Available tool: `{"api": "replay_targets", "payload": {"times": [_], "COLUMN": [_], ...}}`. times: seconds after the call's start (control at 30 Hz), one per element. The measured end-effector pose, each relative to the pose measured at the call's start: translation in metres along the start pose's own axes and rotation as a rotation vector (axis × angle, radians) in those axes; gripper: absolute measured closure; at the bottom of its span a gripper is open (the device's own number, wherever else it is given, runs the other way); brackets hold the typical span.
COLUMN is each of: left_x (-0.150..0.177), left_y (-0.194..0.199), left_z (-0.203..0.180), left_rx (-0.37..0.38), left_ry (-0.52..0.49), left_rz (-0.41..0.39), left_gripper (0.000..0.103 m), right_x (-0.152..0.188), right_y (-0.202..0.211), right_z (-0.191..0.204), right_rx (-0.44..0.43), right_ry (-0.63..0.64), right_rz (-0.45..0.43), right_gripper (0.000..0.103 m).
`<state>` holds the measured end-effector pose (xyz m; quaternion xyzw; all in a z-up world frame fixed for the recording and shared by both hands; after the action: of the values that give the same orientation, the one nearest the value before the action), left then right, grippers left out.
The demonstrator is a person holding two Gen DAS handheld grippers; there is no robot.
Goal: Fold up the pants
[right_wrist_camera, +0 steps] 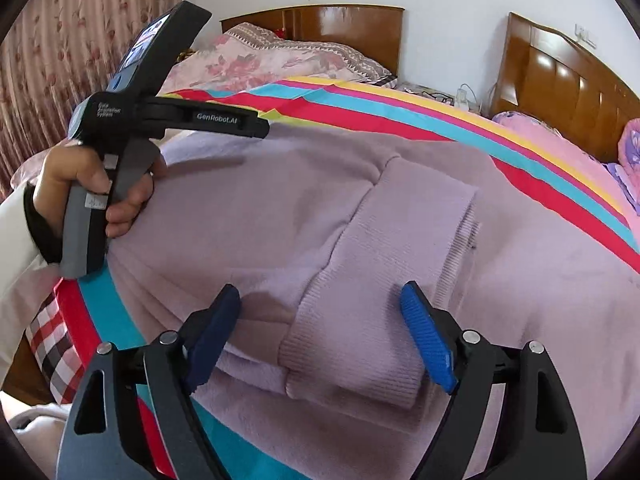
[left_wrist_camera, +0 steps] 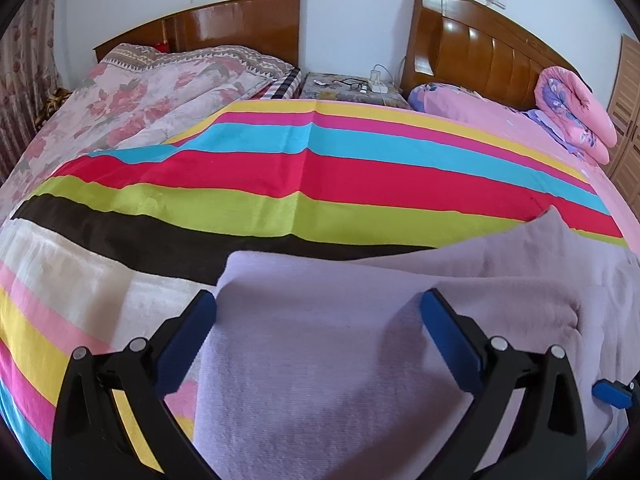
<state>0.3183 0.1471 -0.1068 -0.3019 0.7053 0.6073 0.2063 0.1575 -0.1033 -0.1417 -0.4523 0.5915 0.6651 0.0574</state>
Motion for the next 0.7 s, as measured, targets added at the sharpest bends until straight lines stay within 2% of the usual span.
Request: {"api": "replay_targets", "payload": {"times": [0.1, 0.17, 0.23, 0.27, 0.3, 0.33, 0.37, 0.4, 0.47, 0.5, 0.6, 0.7], "left_x": [-0.001, -0.003, -0.005, -0.005, -0.003, 0.0, 0.004, 0.009, 0.02, 0.026, 0.05, 0.064], "left_y": [0.001, 0.007, 0.022, 0.031, 0.046, 0.066, 0.08, 0.089, 0.093, 0.09, 0.066, 0.049], "left_z": [0.002, 0.006, 0.012, 0.015, 0.019, 0.019, 0.013, 0.005, -0.012, -0.018, -0.038, -0.04], "left_rx": [-0.006, -0.006, 0.01, -0.007, -0.061, -0.059, 0.014, 0.091, 0.169, 0.178, 0.129, 0.059], "left_ry": [0.019, 0.04, 0.077, 0.099, 0.133, 0.167, 0.183, 0.185, 0.164, 0.148, 0.046, -0.006], "left_rz": [-0.007, -0.046, -0.126, -0.167, -0.239, -0.302, -0.318, -0.302, -0.234, -0.201, -0.073, -0.018], "left_gripper": [0.001, 0.001, 0.001, 0.001, 0.001, 0.001, 0.001, 0.001, 0.001, 0.001, 0.001, 0.001], "right_x": [0.003, 0.005, 0.007, 0.008, 0.011, 0.014, 0.018, 0.025, 0.039, 0.05, 0.077, 0.101], "right_y": [0.003, 0.007, 0.021, 0.028, 0.038, 0.047, 0.056, 0.066, 0.079, 0.084, 0.092, 0.088], "right_z": [-0.001, -0.002, -0.005, -0.012, -0.023, -0.034, -0.046, -0.061, -0.088, -0.105, -0.137, -0.155], "right_rx": [-0.016, -0.02, -0.012, -0.009, 0.005, 0.029, 0.056, 0.09, 0.143, 0.184, 0.23, 0.26], "right_ry": [-0.014, -0.015, -0.026, -0.04, -0.065, -0.093, -0.122, -0.163, -0.229, -0.271, -0.377, -0.405], "right_rz": [-0.006, 0.001, -0.006, -0.022, -0.04, -0.053, -0.062, -0.071, -0.064, -0.047, -0.009, 0.056], "right_gripper": [0.022, 0.022, 0.022, 0.021, 0.02, 0.02, 0.018, 0.016, 0.017, 0.017, 0.017, 0.017]}}
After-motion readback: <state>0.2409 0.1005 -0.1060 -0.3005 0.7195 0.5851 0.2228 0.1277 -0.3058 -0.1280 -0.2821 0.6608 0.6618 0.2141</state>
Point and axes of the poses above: each gripper's, at about its wrist camera, not at the fingertips, and y roughly against the way its jaws point, z to its left, x to its underside, the point moved 4 cm from there along -y, roughly the way its jaws point, and after that the axes turned 11 degrees about y, right-handed, at the moved point
